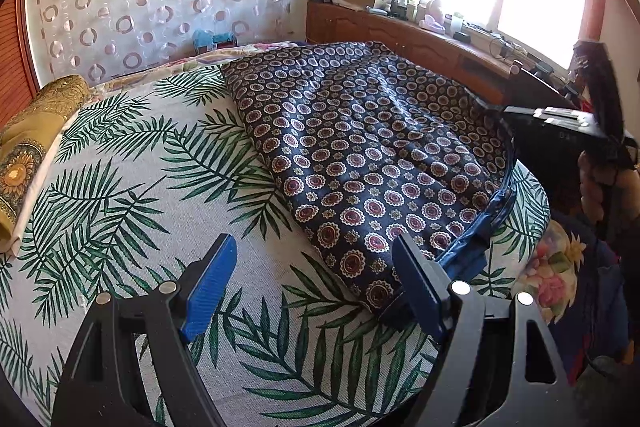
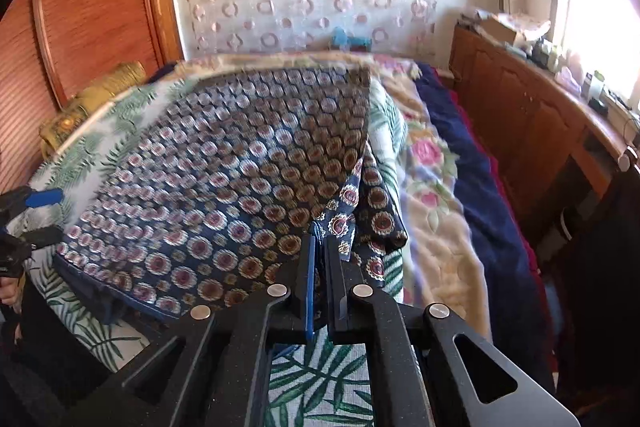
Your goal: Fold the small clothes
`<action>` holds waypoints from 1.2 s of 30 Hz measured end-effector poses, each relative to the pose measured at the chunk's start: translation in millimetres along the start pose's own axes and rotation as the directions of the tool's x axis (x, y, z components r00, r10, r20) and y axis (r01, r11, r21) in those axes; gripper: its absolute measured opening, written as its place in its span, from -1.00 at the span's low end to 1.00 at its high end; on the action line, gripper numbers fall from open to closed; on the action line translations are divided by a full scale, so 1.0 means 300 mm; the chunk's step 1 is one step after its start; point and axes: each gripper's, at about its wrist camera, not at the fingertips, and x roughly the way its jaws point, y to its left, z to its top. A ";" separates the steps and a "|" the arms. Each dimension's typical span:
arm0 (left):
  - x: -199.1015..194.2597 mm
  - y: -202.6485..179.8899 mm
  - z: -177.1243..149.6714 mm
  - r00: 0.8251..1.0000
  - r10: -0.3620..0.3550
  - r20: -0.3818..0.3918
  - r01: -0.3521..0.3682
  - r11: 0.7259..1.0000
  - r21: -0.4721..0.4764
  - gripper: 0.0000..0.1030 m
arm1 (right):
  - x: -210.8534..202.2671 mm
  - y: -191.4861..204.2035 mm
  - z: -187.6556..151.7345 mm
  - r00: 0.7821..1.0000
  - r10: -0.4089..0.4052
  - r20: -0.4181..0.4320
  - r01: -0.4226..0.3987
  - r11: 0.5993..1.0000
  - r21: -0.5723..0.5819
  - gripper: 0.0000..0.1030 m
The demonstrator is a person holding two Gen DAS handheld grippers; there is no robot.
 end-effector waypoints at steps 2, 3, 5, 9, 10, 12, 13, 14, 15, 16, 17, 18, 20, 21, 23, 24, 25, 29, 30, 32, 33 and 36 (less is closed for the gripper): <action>0.002 -0.002 0.000 1.000 -0.004 -0.003 0.004 1.000 0.002 0.56 | -0.049 -0.022 -0.005 0.999 -0.030 0.039 0.029 0.999 0.025 -0.98; 0.007 -0.001 0.001 1.000 -0.006 -0.004 0.006 1.000 0.001 0.56 | -0.061 -0.036 -0.010 0.999 -0.026 0.042 0.024 0.999 0.042 -0.98; 0.016 -0.002 0.001 1.000 -0.016 -0.012 0.016 1.000 -0.001 0.56 | -0.060 -0.050 -0.017 0.999 -0.041 0.027 0.039 0.998 0.047 -0.98; 0.036 -0.002 -0.006 0.999 -0.029 -0.035 0.028 1.000 -0.002 0.56 | -0.019 -0.056 -0.026 0.993 -0.118 -0.015 0.118 0.993 0.001 -0.98; 0.034 -0.002 -0.008 0.999 -0.031 -0.036 0.031 1.000 -0.002 0.56 | -0.008 -0.056 -0.020 0.992 -0.121 -0.022 0.121 0.993 0.003 -0.98; 0.027 0.000 -0.014 0.999 -0.039 -0.034 0.039 0.999 -0.003 0.56 | 0.002 -0.057 -0.026 0.991 -0.127 -0.033 0.127 0.992 0.001 -0.98; 0.021 0.002 -0.018 0.998 -0.048 -0.031 0.048 0.999 -0.005 0.56 | 0.005 -0.056 -0.031 0.991 -0.127 -0.037 0.127 0.992 0.003 -0.98; 0.019 0.003 -0.021 0.998 -0.053 -0.030 0.053 0.999 -0.006 0.56 | 0.013 -0.050 -0.027 0.991 -0.128 -0.041 0.129 0.992 0.004 -0.98; 0.017 0.003 -0.027 0.997 -0.068 -0.030 0.067 0.998 -0.009 0.49 | 0.017 -0.048 -0.032 0.990 -0.134 -0.046 0.134 0.991 0.011 -0.98; 0.017 0.001 -0.030 0.996 -0.077 -0.034 0.077 0.997 -0.010 0.34 | 0.023 -0.059 -0.025 0.989 -0.137 -0.050 0.138 0.990 0.015 -0.98; 0.017 -0.005 -0.038 0.994 -0.095 -0.045 0.095 0.995 -0.011 0.26 | 0.013 -0.061 -0.027 0.990 -0.134 -0.042 0.135 0.991 0.017 -0.98; 0.018 -0.011 -0.047 0.992 -0.110 -0.054 0.109 0.994 -0.010 0.15 | 0.000 -0.058 -0.020 0.992 -0.125 -0.024 0.125 0.992 0.023 -0.98; 0.017 -0.024 -0.061 0.990 -0.123 -0.063 0.123 0.992 -0.006 -0.05 | -0.026 -0.050 -0.008 0.993 -0.115 0.001 0.114 0.993 0.034 -0.96; 0.017 -0.029 -0.067 0.989 -0.131 -0.068 0.131 0.991 -0.005 -0.15 | -0.039 -0.040 0.000 0.993 -0.120 0.013 0.120 0.992 0.033 -0.93; 0.019 -0.043 -0.077 0.986 -0.146 -0.082 0.147 0.989 0.003 -0.21 | -0.061 -0.025 0.000 0.992 -0.123 0.038 0.122 0.992 0.032 -0.67; 0.021 -0.047 -0.083 0.985 -0.149 -0.089 0.150 0.989 0.007 -0.23 | -0.075 -0.013 0.002 0.992 -0.113 0.052 0.112 0.993 0.031 -0.52; 0.023 -0.046 -0.082 0.984 -0.150 -0.092 0.151 0.988 0.010 -0.23 | -0.087 -0.001 0.004 0.993 -0.095 0.065 0.093 0.995 0.031 -0.17; 0.022 -0.053 -0.083 0.982 -0.163 -0.093 0.164 0.986 0.013 -0.41 | -0.123 0.057 0.009 0.995 -0.026 0.096 0.024 1.000 0.018 0.13; 0.026 -0.049 -0.079 0.981 -0.170 -0.094 0.172 0.985 0.010 -0.66 | -0.128 0.081 0.010 0.995 -0.010 0.096 0.009 1.000 0.005 0.13; 0.028 -0.046 -0.073 0.988 -0.132 -0.082 0.132 0.991 -0.006 -0.86 | -0.130 0.117 -0.001 0.996 0.020 0.091 -0.018 1.000 -0.017 0.13; 0.022 -0.046 -0.069 0.990 -0.126 -0.070 0.126 0.992 -0.013 -0.88 | -0.128 0.140 -0.004 0.996 0.043 0.081 -0.041 0.999 -0.032 0.14; -0.029 -0.056 -0.031 0.989 -0.147 -0.005 0.147 0.989 -0.017 -0.89 | -0.130 0.189 -0.020 0.995 0.086 0.052 -0.082 0.994 -0.075 0.14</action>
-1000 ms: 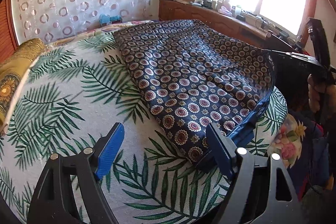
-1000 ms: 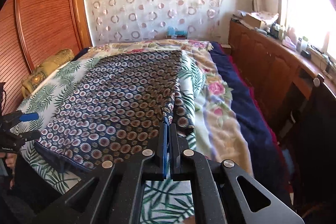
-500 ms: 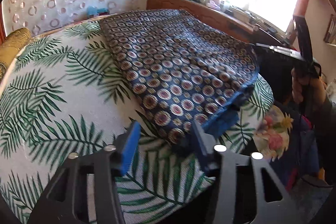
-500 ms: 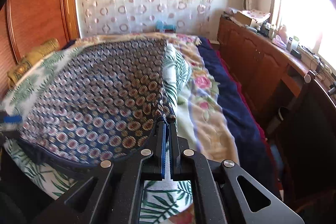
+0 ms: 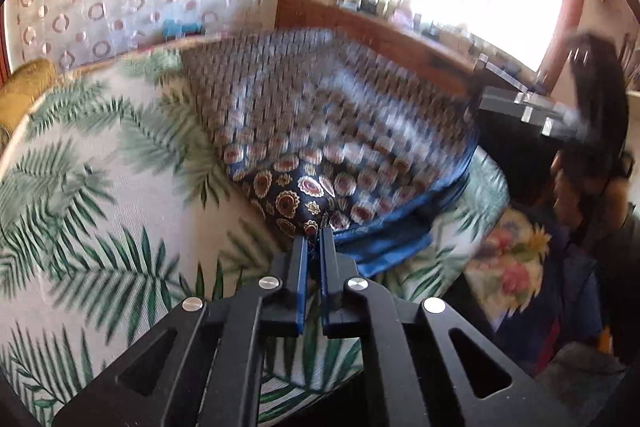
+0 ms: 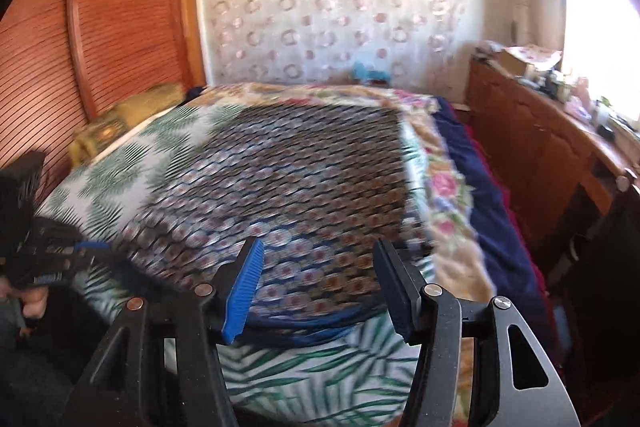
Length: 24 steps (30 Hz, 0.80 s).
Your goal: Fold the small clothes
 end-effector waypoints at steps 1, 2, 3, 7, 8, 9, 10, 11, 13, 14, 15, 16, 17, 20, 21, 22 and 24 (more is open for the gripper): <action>-0.018 -0.006 0.018 1.000 -0.005 0.018 0.005 1.000 0.003 -0.89 | 0.003 0.018 -0.004 1.000 0.007 -0.009 -0.007 1.000 -0.020 0.14; -0.041 -0.014 0.042 0.999 -0.016 0.040 0.016 1.000 0.005 -0.89 | 0.005 0.038 -0.008 1.000 0.016 -0.014 -0.017 0.999 -0.037 0.14; -0.056 -0.017 0.059 0.998 -0.026 0.053 0.026 1.000 0.006 -0.89 | 0.005 0.053 -0.012 0.999 0.031 -0.020 -0.032 0.998 -0.052 0.14; -0.091 -0.038 0.121 0.995 -0.030 0.096 0.028 0.999 0.028 -0.89 | -0.002 0.090 -0.032 0.995 0.095 -0.044 -0.098 0.991 -0.088 0.17; -0.094 -0.037 0.128 0.994 -0.030 0.102 0.027 0.999 0.031 -0.89 | 0.006 0.104 -0.036 0.993 0.107 -0.049 -0.111 0.989 -0.094 0.19; -0.092 -0.043 0.146 0.993 -0.029 0.112 0.026 0.999 0.034 -0.89 | 0.005 0.112 -0.038 0.992 0.116 -0.054 -0.121 0.988 -0.101 0.20; -0.094 -0.047 0.151 0.993 -0.030 0.117 0.026 0.999 0.037 -0.89 | -0.003 0.111 -0.040 0.991 0.120 -0.058 -0.125 0.986 -0.107 0.21; -0.096 -0.051 0.162 0.992 -0.030 0.125 0.025 0.999 0.041 -0.89 | -0.003 0.114 -0.044 0.991 0.122 -0.062 -0.129 0.985 -0.116 0.22; -0.094 -0.056 0.184 0.991 -0.024 0.134 0.018 0.999 0.047 -0.89 | -0.002 0.116 -0.052 0.990 0.122 -0.073 -0.131 0.983 -0.132 0.22; -0.092 -0.056 0.191 0.990 -0.023 0.136 0.017 0.999 0.048 -0.89 | -0.005 0.118 -0.060 0.989 0.121 -0.079 -0.131 0.982 -0.135 0.23; -0.092 -0.059 0.196 0.990 -0.022 0.140 0.016 0.999 0.048 -0.89 | -0.005 0.114 -0.061 0.989 0.118 -0.084 -0.129 0.982 -0.138 0.23; -0.092 -0.060 0.203 0.989 -0.022 0.145 0.015 0.999 0.048 -0.89 | -0.002 0.109 -0.058 0.990 0.114 -0.088 -0.126 0.982 -0.142 0.23; -0.094 -0.060 0.206 0.989 -0.023 0.149 0.016 0.999 0.047 -0.89 | 0.009 0.101 -0.051 0.990 0.106 -0.092 -0.119 0.982 -0.149 0.23; -0.099 -0.056 0.211 0.987 -0.022 0.160 0.016 0.999 0.041 -0.89 | 0.045 0.089 -0.059 0.994 0.048 -0.101 -0.065 0.983 -0.174 0.23; -0.102 -0.056 0.211 0.986 -0.018 0.166 0.012 0.999 0.037 -0.89 | 0.054 0.081 -0.063 0.993 0.043 -0.113 -0.063 0.982 -0.177 0.23; -0.106 -0.055 0.212 0.984 -0.011 0.175 0.005 0.999 0.033 -0.89 | 0.067 0.086 -0.069 0.992 0.039 -0.122 -0.061 0.982 -0.181 0.23; -0.112 -0.052 0.213 0.982 -0.006 0.187 0.001 1.000 0.028 -0.89 | 0.088 0.072 -0.078 0.991 -0.009 -0.135 -0.018 0.981 -0.195 0.23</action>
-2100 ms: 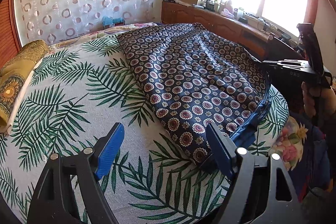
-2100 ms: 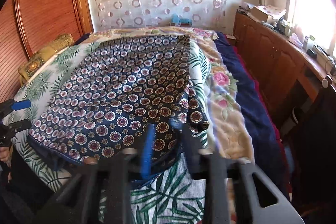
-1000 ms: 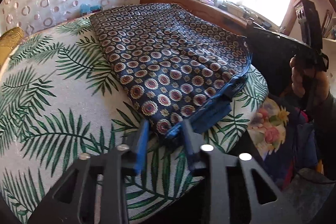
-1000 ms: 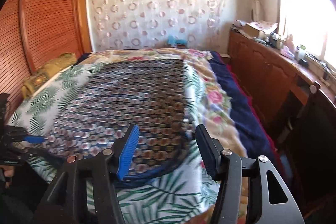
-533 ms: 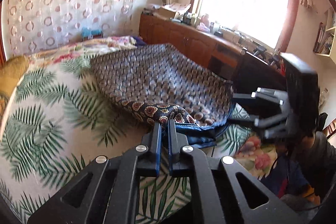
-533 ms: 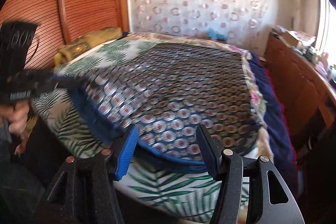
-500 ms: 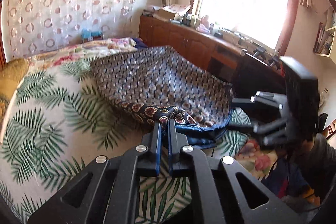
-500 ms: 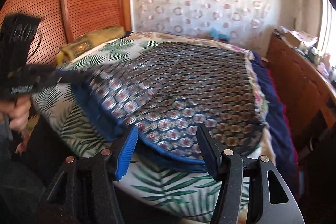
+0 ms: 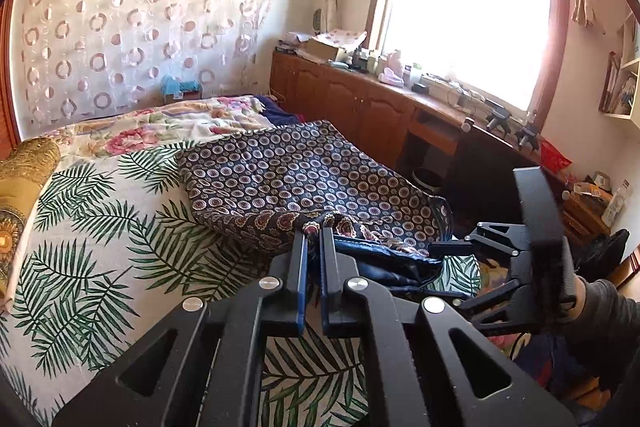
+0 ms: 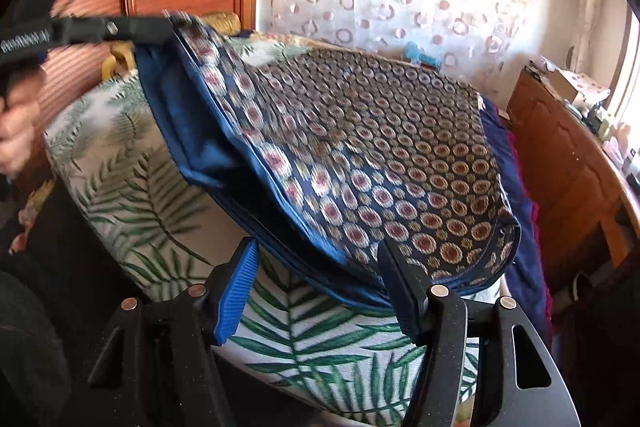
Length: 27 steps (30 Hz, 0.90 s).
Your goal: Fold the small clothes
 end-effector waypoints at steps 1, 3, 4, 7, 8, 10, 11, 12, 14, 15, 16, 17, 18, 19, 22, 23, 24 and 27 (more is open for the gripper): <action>0.000 0.003 0.000 1.000 0.001 0.002 -0.001 1.000 -0.003 -0.89 | 0.011 -0.006 0.002 1.000 -0.022 -0.009 0.022 1.000 -0.003 0.23; -0.003 0.007 0.001 1.000 0.004 0.007 -0.004 1.000 -0.008 -0.89 | 0.029 -0.020 0.002 0.999 -0.042 -0.022 0.042 0.999 -0.004 0.23; -0.003 0.010 0.001 1.000 0.004 0.008 -0.004 1.000 -0.011 -0.89 | 0.034 -0.027 0.003 0.998 -0.054 -0.025 0.054 0.999 -0.006 0.23; -0.005 0.016 0.002 1.000 0.009 0.012 -0.008 1.000 -0.013 -0.89 | 0.038 -0.054 0.010 0.994 -0.104 -0.030 0.104 0.995 -0.010 0.23; -0.006 0.020 0.001 1.000 0.011 0.013 -0.010 1.000 -0.015 -0.89 | 0.038 -0.065 0.015 0.992 -0.121 -0.031 0.120 0.993 -0.010 0.23; -0.005 0.027 0.001 1.000 0.012 0.015 -0.012 1.000 -0.020 -0.89 | 0.034 -0.090 0.028 0.989 -0.144 -0.026 0.144 0.990 -0.006 0.22; -0.006 0.031 0.001 1.000 0.012 0.016 -0.012 1.000 -0.023 -0.89 | 0.033 -0.097 0.038 0.988 -0.152 -0.020 0.152 0.988 -0.008 0.07; -0.007 0.035 0.003 1.000 0.012 0.017 -0.011 1.000 -0.025 -0.89 | 0.027 -0.106 0.047 0.987 -0.157 -0.016 0.157 0.988 -0.010 -0.07; -0.006 0.045 0.009 1.000 0.012 0.020 -0.011 0.999 -0.032 -0.89 | 0.022 -0.123 0.073 0.986 -0.167 -0.012 0.167 0.986 -0.016 -0.72; -0.003 0.051 0.015 1.000 0.013 0.023 -0.012 0.999 -0.034 -0.89 | 0.015 -0.128 0.094 0.985 -0.175 -0.003 0.175 0.984 -0.026 -0.78; 0.000 0.059 0.021 0.999 0.019 0.027 -0.018 0.999 -0.034 -0.89 | 0.008 -0.130 0.109 0.983 -0.181 0.009 0.181 0.983 -0.033 -0.81; 0.005 0.069 0.029 0.999 0.027 0.031 -0.026 0.999 -0.035 -0.89 | -0.004 -0.140 0.132 0.983 -0.180 0.019 0.181 0.983 -0.037 -0.85; 0.012 0.079 0.038 0.999 0.035 0.036 -0.033 0.999 -0.036 -0.89 | -0.013 -0.145 0.161 0.983 -0.179 0.030 0.180 0.983 -0.040 -0.86; 0.018 0.088 0.046 0.998 0.043 0.040 -0.042 0.998 -0.036 -0.89 | -0.022 -0.147 0.189 0.981 -0.190 0.048 0.192 0.980 -0.043 -0.87; 0.044 0.128 0.075 0.995 0.080 0.055 -0.078 0.996 -0.036 -0.89 | -0.039 -0.164 0.269 0.973 -0.205 0.103 0.210 0.977 -0.037 -0.88; 0.056 0.146 0.086 0.995 0.083 0.055 -0.080 0.996 -0.044 -0.89 | -0.038 -0.170 0.292 0.971 -0.208 0.117 0.213 0.977 -0.032 -0.89; 0.067 0.159 0.098 0.995 0.086 0.054 -0.083 0.995 -0.049 -0.89 | -0.034 -0.178 0.320 0.969 -0.209 0.130 0.214 0.976 -0.029 -0.89; 0.114 0.210 0.145 0.993 0.105 0.056 -0.102 0.993 -0.054 -0.89 | 0.003 -0.200 0.394 0.965 -0.211 0.154 0.218 0.975 -0.032 -0.89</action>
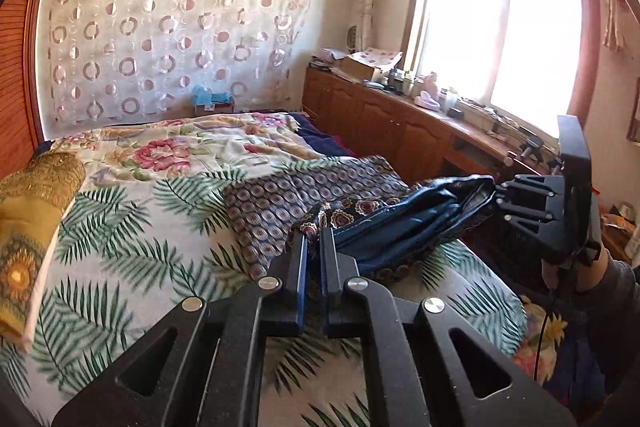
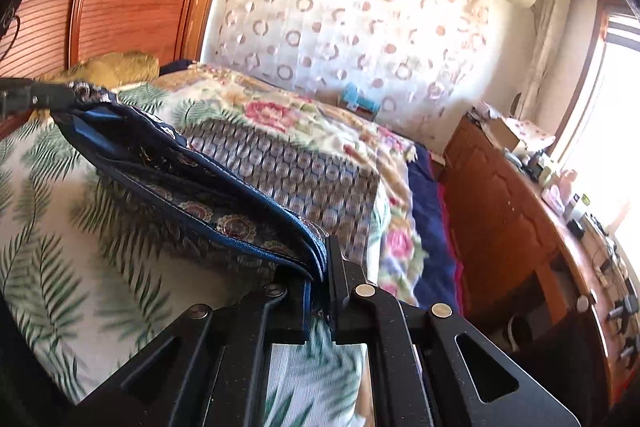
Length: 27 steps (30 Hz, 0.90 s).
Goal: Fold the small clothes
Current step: 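Fold the held hem over toward the collar with the left gripper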
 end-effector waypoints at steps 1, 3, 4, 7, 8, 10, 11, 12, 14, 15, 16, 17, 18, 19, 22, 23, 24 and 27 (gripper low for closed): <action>0.016 0.011 0.012 1.000 0.005 0.000 -0.005 1.000 -0.001 -0.89 | 0.027 -0.005 0.019 1.000 0.000 0.004 0.000 1.000 -0.004 -0.90; 0.066 0.043 0.043 1.000 0.016 -0.004 -0.016 1.000 -0.002 -0.89 | 0.072 -0.017 0.057 1.000 0.009 0.005 -0.009 1.000 -0.006 -0.90; 0.081 0.050 0.049 1.000 0.019 -0.006 -0.019 1.000 -0.003 -0.89 | 0.082 -0.014 0.054 1.000 0.015 0.006 -0.015 1.000 -0.001 -0.90; 0.157 0.085 0.079 0.999 0.031 -0.021 -0.031 0.999 -0.008 -0.89 | 0.156 -0.036 0.067 0.999 0.032 0.000 -0.032 0.999 0.010 -0.90; 0.190 0.099 0.091 0.999 0.036 -0.029 -0.036 0.999 -0.009 -0.89 | 0.171 -0.046 0.052 0.999 0.038 -0.002 -0.038 0.999 0.014 -0.90; 0.233 0.119 0.106 0.998 0.041 -0.042 -0.042 0.999 -0.009 -0.89 | 0.214 -0.060 0.048 0.999 0.051 -0.008 -0.051 0.999 0.019 -0.91; 0.244 0.121 0.109 0.998 0.043 -0.046 -0.043 0.999 -0.009 -0.89 | 0.220 -0.075 0.033 0.998 0.054 -0.011 -0.054 0.998 0.021 -0.91; 0.270 0.131 0.118 0.998 0.044 -0.055 -0.044 0.999 -0.008 -0.89 | 0.233 -0.082 0.033 0.998 0.060 -0.014 -0.060 0.998 0.023 -0.91; 0.297 0.139 0.126 0.997 0.046 -0.065 -0.046 0.999 -0.006 -0.89 | 0.242 -0.098 0.023 0.997 0.074 -0.021 -0.073 0.997 0.033 -0.91; 0.314 0.147 0.131 0.996 0.046 -0.072 -0.047 0.999 -0.008 -0.89 | 0.249 -0.104 0.020 0.997 0.078 -0.023 -0.078 0.996 0.040 -0.90; 0.331 0.154 0.135 0.996 0.045 -0.079 -0.046 0.999 -0.010 -0.89 | 0.252 -0.112 0.022 0.996 0.082 -0.025 -0.081 0.996 0.047 -0.91; 0.344 0.159 0.137 0.995 0.044 -0.084 -0.046 0.999 -0.012 -0.89 | 0.258 -0.113 0.024 0.996 0.083 -0.028 -0.082 0.995 0.051 -0.90; 0.351 0.161 0.136 0.995 0.044 -0.087 -0.046 0.999 -0.012 -0.89 | 0.259 -0.112 0.020 0.996 0.085 -0.031 -0.083 0.995 0.057 -0.90; 0.362 0.166 0.137 0.995 0.046 -0.093 -0.047 0.999 -0.013 -0.88 | 0.266 -0.099 0.020 0.996 0.088 -0.035 -0.086 0.994 0.061 -0.90; 0.379 0.175 0.138 0.994 0.044 -0.104 -0.046 0.999 -0.015 -0.88 | 0.286 -0.100 0.027 0.994 0.095 -0.049 -0.092 0.994 0.062 -0.90; 0.381 0.175 0.138 0.993 0.045 -0.105 -0.047 0.999 -0.010 -0.88 | 0.284 -0.101 0.033 0.994 0.099 -0.051 -0.096 0.993 0.063 -0.91; 0.382 0.173 0.137 0.993 0.045 -0.106 -0.045 0.999 -0.003 -0.86 | 0.285 -0.103 0.033 0.993 0.102 -0.055 -0.099 0.993 0.062 -0.91; 0.376 0.164 0.144 0.994 0.055 -0.095 -0.053 0.998 0.019 -0.55 | 0.281 -0.109 0.041 0.992 0.109 -0.061 -0.106 0.993 0.061 -0.91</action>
